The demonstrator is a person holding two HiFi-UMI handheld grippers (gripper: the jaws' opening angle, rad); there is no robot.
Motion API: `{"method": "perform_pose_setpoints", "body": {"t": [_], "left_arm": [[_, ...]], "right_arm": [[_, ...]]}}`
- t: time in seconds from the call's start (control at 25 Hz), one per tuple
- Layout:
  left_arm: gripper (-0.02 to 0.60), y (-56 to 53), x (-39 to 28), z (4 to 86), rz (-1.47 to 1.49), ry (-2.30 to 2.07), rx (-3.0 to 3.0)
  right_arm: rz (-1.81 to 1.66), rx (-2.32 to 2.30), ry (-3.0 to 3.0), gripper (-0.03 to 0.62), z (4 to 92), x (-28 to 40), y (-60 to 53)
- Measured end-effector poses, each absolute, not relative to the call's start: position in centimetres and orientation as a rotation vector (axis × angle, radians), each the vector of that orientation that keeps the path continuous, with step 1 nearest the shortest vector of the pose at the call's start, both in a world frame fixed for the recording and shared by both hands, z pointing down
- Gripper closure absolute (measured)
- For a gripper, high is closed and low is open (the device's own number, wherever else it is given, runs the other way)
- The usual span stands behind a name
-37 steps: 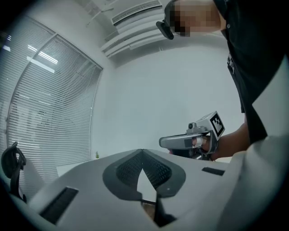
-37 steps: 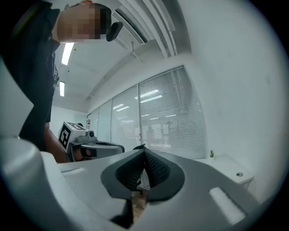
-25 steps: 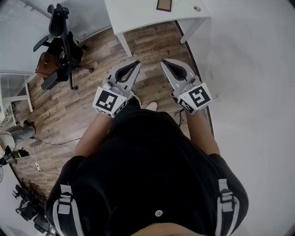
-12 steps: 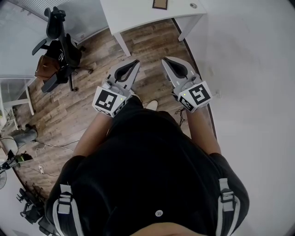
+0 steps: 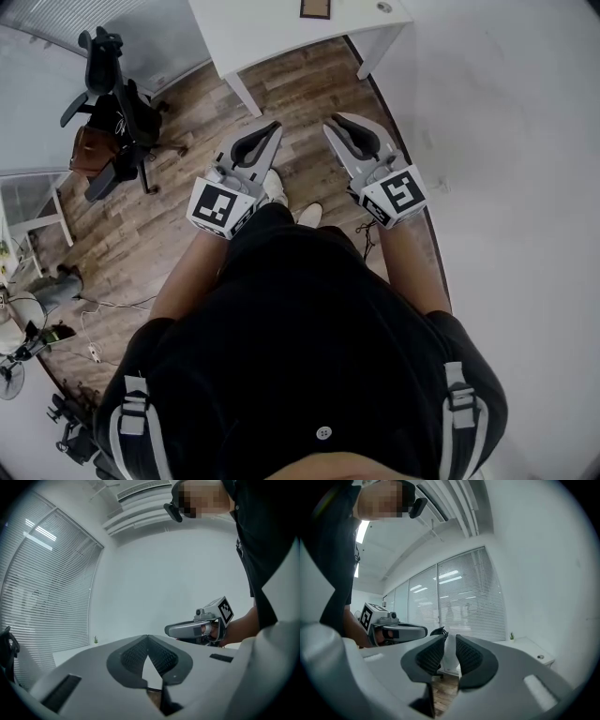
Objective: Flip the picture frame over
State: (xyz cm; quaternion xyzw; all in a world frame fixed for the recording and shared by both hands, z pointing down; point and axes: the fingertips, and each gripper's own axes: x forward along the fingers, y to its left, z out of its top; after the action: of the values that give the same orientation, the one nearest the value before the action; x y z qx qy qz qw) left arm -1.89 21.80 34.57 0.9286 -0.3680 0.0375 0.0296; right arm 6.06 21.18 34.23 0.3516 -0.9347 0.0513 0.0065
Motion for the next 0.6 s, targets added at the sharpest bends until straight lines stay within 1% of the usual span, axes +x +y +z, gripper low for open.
{"method": "perform_pose_setpoints", "body": {"t": [0.12, 0.6], "left_arm": [[0.574, 20.4, -2.3, 34.8, 0.105, -1.119, 2.853], [0.574, 13.3, -4.3, 34.7, 0.095, -1.053, 2.887]], "right_arm": [[0.166, 1.119, -2.911, 0.478, 34.3, 5.8, 19.9], [0.127, 1.184, -2.882, 0.365, 33.9, 3.5, 12.7]]}}
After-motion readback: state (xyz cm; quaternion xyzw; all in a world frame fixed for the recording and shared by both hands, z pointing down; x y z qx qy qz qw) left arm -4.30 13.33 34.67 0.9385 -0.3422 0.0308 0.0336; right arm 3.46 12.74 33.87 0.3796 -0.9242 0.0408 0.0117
